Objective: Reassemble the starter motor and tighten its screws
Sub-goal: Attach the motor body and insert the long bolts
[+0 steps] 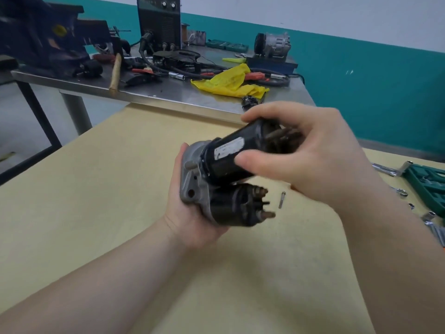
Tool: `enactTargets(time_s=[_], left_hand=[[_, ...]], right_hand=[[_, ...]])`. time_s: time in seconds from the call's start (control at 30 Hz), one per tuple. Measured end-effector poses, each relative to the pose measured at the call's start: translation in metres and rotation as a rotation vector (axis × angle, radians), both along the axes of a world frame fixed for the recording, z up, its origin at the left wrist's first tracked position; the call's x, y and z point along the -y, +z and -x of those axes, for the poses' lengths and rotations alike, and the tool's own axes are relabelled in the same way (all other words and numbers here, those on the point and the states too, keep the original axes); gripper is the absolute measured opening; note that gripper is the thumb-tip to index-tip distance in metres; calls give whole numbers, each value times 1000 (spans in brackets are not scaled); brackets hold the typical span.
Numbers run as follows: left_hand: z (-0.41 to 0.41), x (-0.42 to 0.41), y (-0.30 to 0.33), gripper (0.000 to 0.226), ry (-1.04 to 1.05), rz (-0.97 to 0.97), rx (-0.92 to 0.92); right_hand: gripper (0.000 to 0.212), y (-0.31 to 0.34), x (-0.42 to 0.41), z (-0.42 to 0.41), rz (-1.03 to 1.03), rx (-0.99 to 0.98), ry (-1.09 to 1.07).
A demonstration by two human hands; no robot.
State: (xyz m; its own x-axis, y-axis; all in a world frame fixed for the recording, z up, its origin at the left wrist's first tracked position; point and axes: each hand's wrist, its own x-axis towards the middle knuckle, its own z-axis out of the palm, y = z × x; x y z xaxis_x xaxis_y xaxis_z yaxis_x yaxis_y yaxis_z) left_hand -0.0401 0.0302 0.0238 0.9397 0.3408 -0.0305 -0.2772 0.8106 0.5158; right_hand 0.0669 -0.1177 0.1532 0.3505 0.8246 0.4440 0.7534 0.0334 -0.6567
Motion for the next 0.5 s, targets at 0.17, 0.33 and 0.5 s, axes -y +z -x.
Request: enactTargets(time_s=[0.17, 0.33, 0.5], left_hand=[[-3, -7, 9, 73, 197, -128, -115], [-4, 5, 9, 64, 190, -277, -204], [-4, 24, 8, 68, 206, -422, -206]], right_hand=[[59, -25, 7, -28, 124, -325, 47], [69, -60, 34, -31, 120, -473, -29], [72, -93, 61, -31, 22, -586, -76]])
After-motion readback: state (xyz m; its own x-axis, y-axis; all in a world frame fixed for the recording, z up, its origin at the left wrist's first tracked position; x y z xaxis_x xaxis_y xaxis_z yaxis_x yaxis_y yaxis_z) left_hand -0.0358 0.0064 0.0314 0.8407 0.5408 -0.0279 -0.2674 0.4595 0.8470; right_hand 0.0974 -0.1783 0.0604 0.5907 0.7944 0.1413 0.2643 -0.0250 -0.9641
